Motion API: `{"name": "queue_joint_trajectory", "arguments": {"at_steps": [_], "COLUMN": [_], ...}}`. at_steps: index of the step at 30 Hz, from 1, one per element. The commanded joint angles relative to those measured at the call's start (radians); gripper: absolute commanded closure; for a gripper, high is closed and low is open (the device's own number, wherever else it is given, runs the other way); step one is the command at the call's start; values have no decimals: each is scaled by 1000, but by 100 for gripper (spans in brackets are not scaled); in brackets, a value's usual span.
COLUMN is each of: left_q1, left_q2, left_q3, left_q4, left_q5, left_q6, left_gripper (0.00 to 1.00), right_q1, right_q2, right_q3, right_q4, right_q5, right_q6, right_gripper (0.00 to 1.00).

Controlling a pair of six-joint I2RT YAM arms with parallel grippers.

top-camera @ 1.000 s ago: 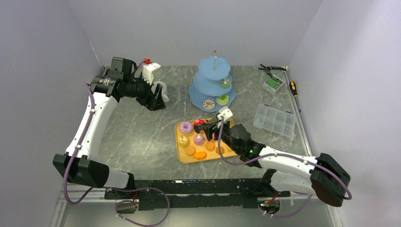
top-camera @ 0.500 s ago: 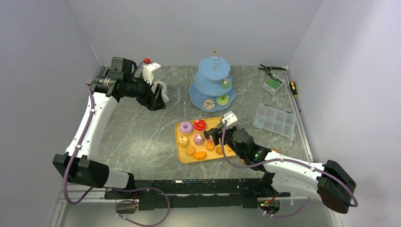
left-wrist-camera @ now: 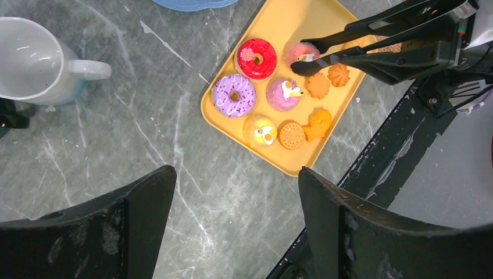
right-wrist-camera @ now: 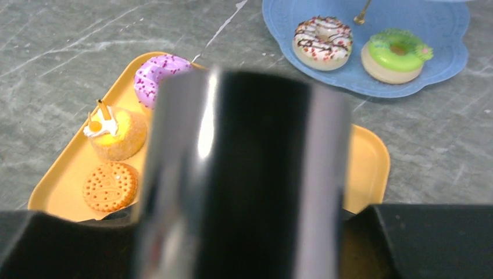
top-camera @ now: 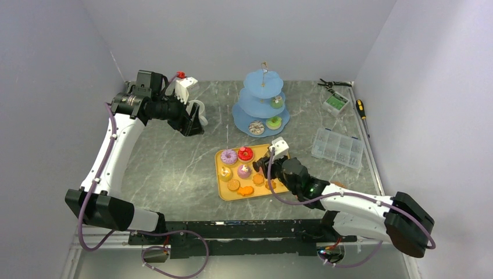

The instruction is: Serve the afternoon tea

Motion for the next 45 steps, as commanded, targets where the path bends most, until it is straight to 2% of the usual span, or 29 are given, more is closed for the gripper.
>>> {"name": "queue_joint_trajectory", "arguments": {"at_steps": [1, 5, 8, 11, 18, 31, 45], "left_q1": [6, 6, 6, 6, 6, 6, 6], "left_q2": [0, -2, -3, -6, -16, -12, -9], "left_q3": [36, 34, 35, 35, 30, 31, 26], "left_q4": [7, 7, 7, 9, 6, 1, 7], "left_q5": [25, 24, 25, 25, 16, 31, 13], "left_q6": [-12, -12, -13, -15, -4, 1, 1], "left_gripper": [17, 17, 17, 17, 17, 17, 17], "right_q1": [-13, -79, -186, -270, -362, -416, -450], "right_q2": [-76, -129, -128, -84, 55, 241, 404], "right_q3": [94, 181, 256, 325, 435, 510, 546], "right_q4": [2, -11, -16, -7, 40, 197, 253], "right_q5": [53, 26, -60, -121, -198, -249, -259], "right_q6": [-73, -146, -160, -175, -192, -146, -119], "right_gripper": [64, 63, 63, 63, 62, 62, 59]}}
